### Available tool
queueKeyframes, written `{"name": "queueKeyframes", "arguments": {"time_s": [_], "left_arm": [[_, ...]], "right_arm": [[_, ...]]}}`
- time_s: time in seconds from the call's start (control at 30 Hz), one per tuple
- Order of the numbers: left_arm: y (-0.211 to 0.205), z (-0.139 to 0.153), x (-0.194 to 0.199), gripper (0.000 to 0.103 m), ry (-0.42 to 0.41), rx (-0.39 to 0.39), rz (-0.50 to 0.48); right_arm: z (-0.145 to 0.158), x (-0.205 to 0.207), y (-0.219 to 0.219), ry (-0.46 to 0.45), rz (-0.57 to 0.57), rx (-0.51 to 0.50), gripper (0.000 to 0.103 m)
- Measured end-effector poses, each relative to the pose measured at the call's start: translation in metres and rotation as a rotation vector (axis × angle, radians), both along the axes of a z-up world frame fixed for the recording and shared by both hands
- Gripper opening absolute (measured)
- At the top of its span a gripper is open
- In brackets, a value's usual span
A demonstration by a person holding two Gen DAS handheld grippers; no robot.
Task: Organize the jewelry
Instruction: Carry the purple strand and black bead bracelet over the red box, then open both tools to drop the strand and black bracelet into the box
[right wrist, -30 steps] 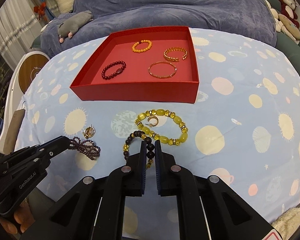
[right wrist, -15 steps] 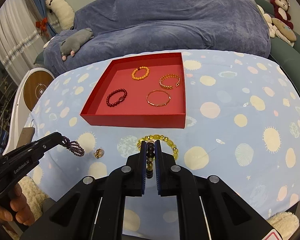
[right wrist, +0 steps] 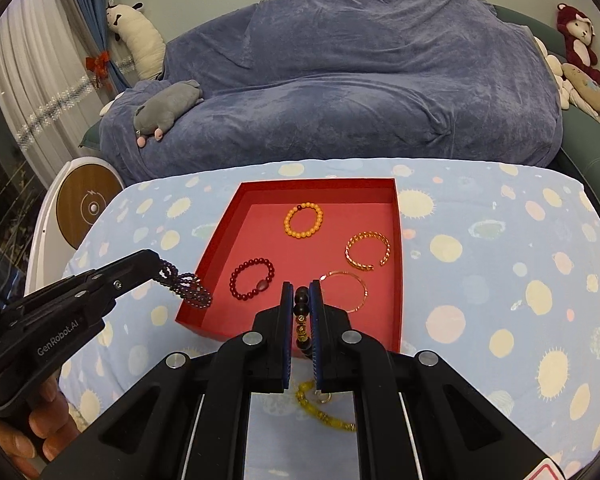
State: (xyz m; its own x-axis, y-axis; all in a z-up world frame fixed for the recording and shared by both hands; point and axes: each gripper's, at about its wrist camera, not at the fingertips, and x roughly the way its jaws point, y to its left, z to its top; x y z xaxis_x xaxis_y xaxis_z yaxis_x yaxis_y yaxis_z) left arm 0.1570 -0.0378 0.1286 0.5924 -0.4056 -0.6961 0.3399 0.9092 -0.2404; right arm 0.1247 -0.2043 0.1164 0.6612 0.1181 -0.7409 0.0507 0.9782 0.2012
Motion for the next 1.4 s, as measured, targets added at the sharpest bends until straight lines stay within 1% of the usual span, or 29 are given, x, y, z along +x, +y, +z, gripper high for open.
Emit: {"name": "queueKeyframes", "arguments": {"time_s": [0.13,0.33,0.47,0.6,0.7,0.73,0.77,0.8,0.83,0.87,0.93,1.2,1.4], "left_arm": [[-0.012,-0.012,0.02,0.003,0.021,0.0,-0.007],[-0.02,-0.048,0.039,0.003,0.087,0.025,-0.013],[-0.02,-0.074,0.043,0.003,0.132,0.055,-0.008],[-0.017,-0.094,0.044,0.004,0.161,0.081,0.012],[-0.013,-0.101,0.043,0.005,0.163,0.109,0.045],[-0.012,-0.103,0.043,0.01,0.168,0.115,0.053],[-0.01,-0.104,0.042,0.019,0.172,0.12,0.065],[-0.007,-0.104,0.041,0.024,0.173,0.115,0.078],[-0.004,-0.103,0.039,0.03,0.167,0.11,0.089],[-0.001,-0.102,0.036,0.033,0.161,0.109,0.1],[0.004,-0.099,0.033,0.035,0.158,0.1,0.106],[0.017,-0.085,0.009,0.036,0.141,0.074,0.118],[0.028,-0.083,-0.012,0.037,0.145,0.072,0.126]], "right_arm": [[-0.016,0.022,0.004,0.029,0.003,0.038,0.008],[-0.054,0.04,0.007,0.106,0.007,0.083,0.008],[-0.077,0.045,0.004,0.159,0.003,0.074,0.008],[-0.09,0.043,0.001,0.188,-0.008,0.022,0.009],[-0.091,0.04,-0.004,0.188,-0.026,-0.013,0.015],[-0.09,0.039,-0.005,0.185,-0.03,-0.019,0.018],[-0.089,0.038,-0.007,0.181,-0.037,-0.026,0.021],[-0.087,0.035,-0.008,0.173,-0.043,-0.028,0.027],[-0.085,0.033,-0.01,0.164,-0.046,-0.029,0.029],[-0.082,0.031,-0.011,0.157,-0.051,-0.033,0.031],[-0.078,0.027,-0.011,0.144,-0.054,-0.035,0.034],[-0.062,0.003,-0.012,0.119,-0.062,-0.024,0.034],[-0.062,-0.022,-0.012,0.127,-0.071,-0.019,0.034]]}}
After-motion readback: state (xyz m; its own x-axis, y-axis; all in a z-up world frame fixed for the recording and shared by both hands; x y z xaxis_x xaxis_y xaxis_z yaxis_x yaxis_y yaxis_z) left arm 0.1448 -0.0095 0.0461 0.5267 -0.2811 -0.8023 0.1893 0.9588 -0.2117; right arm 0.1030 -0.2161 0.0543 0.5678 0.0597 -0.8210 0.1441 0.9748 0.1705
